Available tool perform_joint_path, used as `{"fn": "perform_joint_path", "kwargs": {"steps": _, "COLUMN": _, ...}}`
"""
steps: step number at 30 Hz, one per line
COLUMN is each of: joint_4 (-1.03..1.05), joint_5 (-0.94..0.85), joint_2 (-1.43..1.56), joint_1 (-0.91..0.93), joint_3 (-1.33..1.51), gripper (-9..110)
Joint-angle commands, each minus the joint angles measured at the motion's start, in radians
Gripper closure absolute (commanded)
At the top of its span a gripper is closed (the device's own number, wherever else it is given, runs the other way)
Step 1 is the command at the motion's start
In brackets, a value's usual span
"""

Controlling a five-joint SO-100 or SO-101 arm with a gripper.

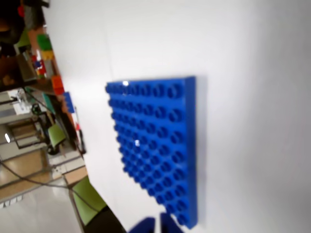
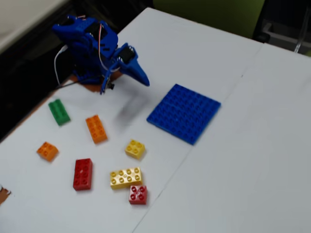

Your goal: Pick up the 2x4 orange block and go up the 8x8 blue block.

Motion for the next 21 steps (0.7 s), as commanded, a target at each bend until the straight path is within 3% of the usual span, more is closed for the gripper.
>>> {"fn": "perform_joint_path", "kwargs": {"steps": 1, "joint_4": 0.003, "joint_5": 0.012, "joint_2": 0.043, "joint_1": 0.002, "joint_3": 0.041, "gripper": 101}}
{"fn": "perform_joint_path", "kwargs": {"steps": 21, "joint_4": 0.012, "joint_5": -0.034, "joint_2": 0.040, "joint_1": 0.002, "joint_3": 0.026, "gripper": 101}}
